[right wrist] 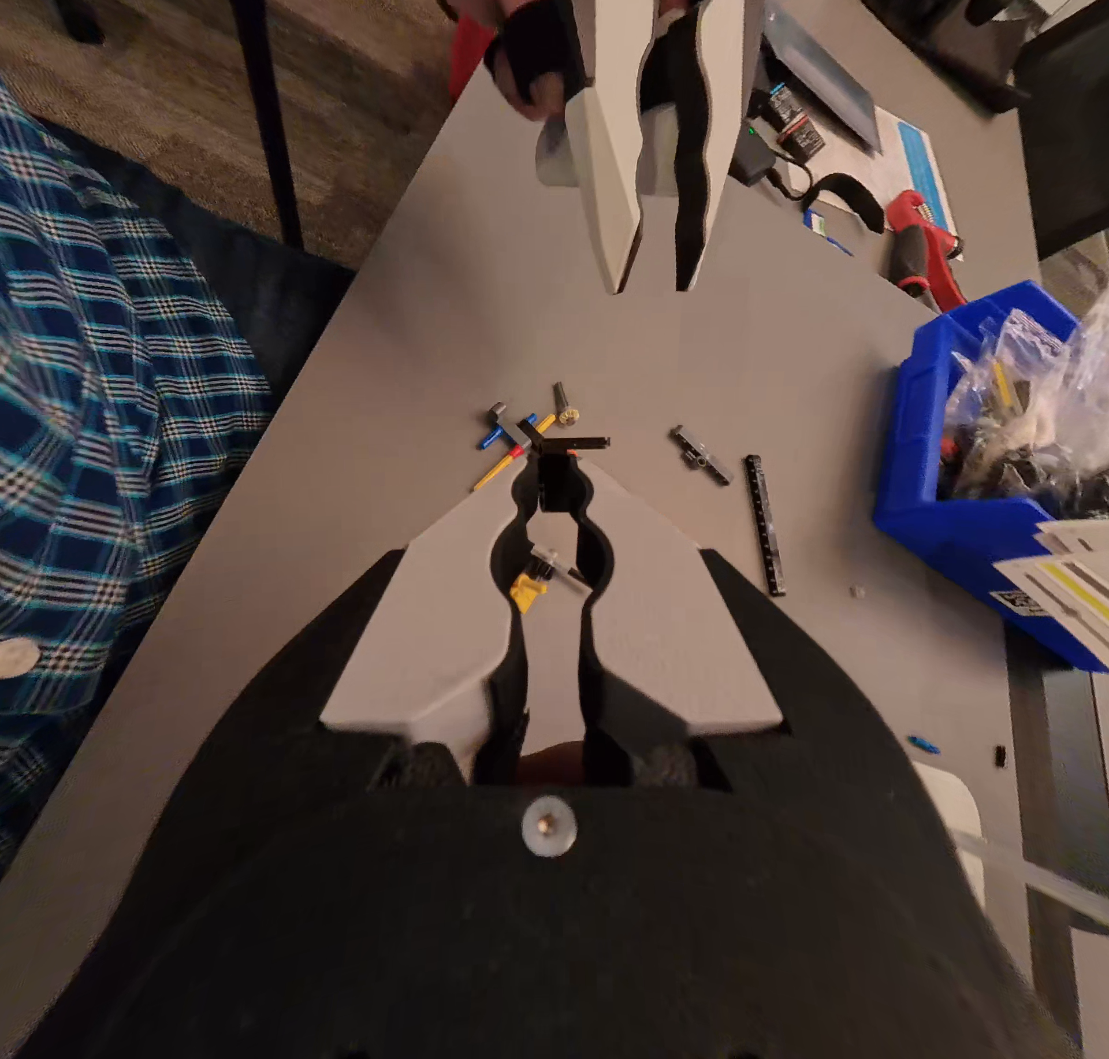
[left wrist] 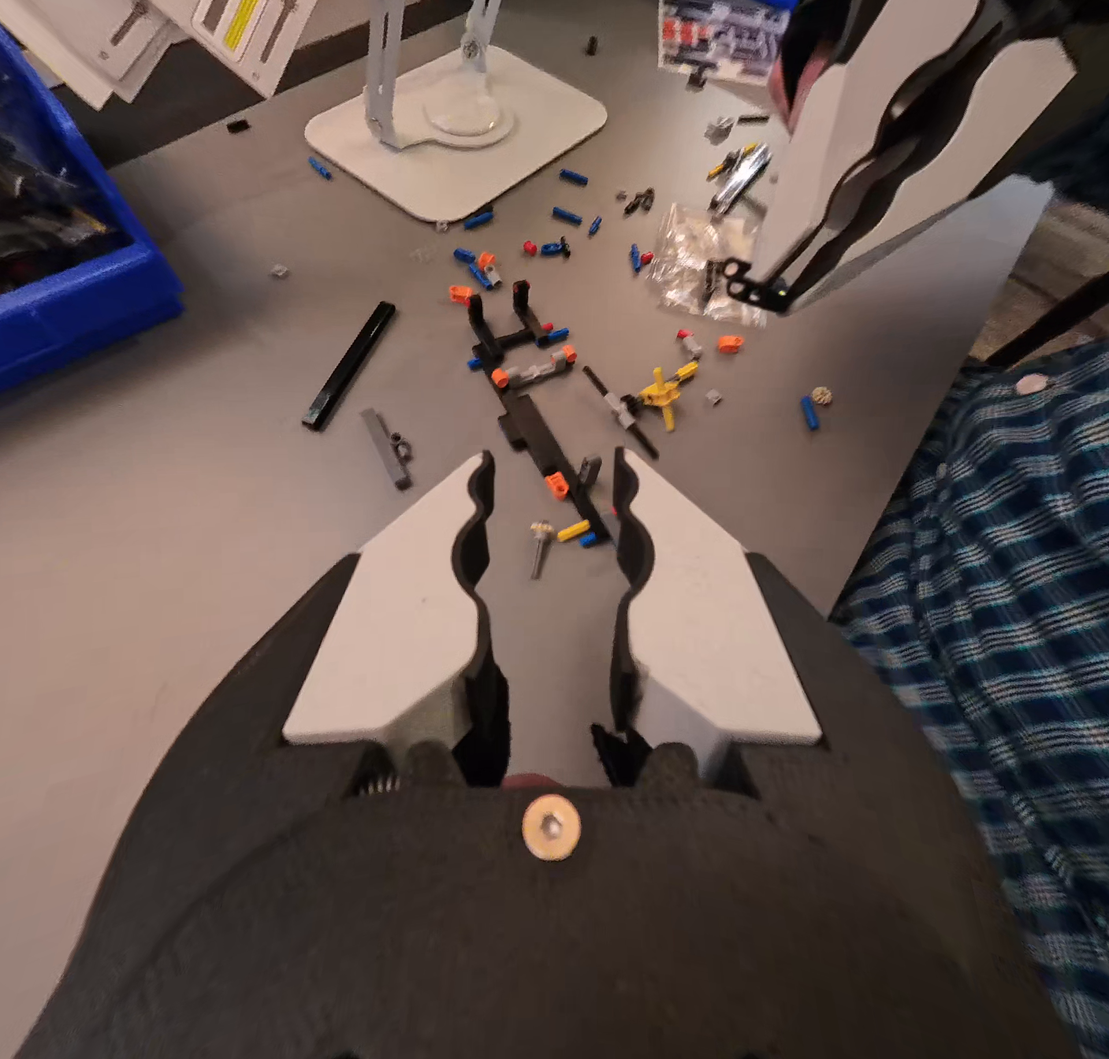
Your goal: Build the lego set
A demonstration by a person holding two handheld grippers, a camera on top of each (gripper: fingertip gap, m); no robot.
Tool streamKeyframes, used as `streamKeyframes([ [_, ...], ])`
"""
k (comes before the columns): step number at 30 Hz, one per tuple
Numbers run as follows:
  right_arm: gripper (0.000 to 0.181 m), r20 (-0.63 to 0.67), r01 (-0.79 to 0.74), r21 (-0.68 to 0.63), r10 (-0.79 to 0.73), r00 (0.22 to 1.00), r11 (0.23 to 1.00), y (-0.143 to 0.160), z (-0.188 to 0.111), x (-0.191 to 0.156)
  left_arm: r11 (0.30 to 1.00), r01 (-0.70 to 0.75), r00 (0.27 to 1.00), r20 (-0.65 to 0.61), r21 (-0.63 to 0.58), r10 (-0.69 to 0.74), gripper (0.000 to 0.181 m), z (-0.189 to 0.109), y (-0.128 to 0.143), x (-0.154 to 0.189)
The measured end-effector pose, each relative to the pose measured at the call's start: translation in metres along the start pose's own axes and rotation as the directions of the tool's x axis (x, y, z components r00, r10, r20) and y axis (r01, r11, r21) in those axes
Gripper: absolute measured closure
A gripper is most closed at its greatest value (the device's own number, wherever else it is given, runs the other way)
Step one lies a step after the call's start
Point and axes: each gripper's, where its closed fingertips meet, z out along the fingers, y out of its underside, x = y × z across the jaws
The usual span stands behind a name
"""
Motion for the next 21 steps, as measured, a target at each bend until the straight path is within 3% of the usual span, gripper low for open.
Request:
streamKeyframes([
  [3, 0.175, 0.061, 0.032, 0.026, -0.034, 0.998, 0.999, -0.008, 0.014, -0.007, 1.000, -0.006, 0.999, -0.049, -0.013, 0.005, 0.144, -0.003, 0.005, 0.012],
  [10, 0.175, 0.139, 0.131, 0.038, -0.135, 0.981, 0.991, -0.022, 0.039, -0.015, 0.997, -0.075, 0.977, -0.199, 0.002, 0.074, 0.147, 0.019, 0.001, 0.056],
  [15, 0.176, 0.205, 0.159, 0.088, -0.174, 0.963, 0.983, -0.027, 0.035, -0.019, 0.998, -0.045, 0.939, -0.338, 0.048, 0.059, 0.165, 0.014, -0.006, 0.075],
  [21, 0.176, 0.312, 0.185, 0.125, -0.215, 0.925, 0.975, -0.031, 0.025, -0.028, 0.997, -0.005, 0.898, -0.438, 0.082, 0.040, 0.170, 0.011, -0.011, 0.091],
])
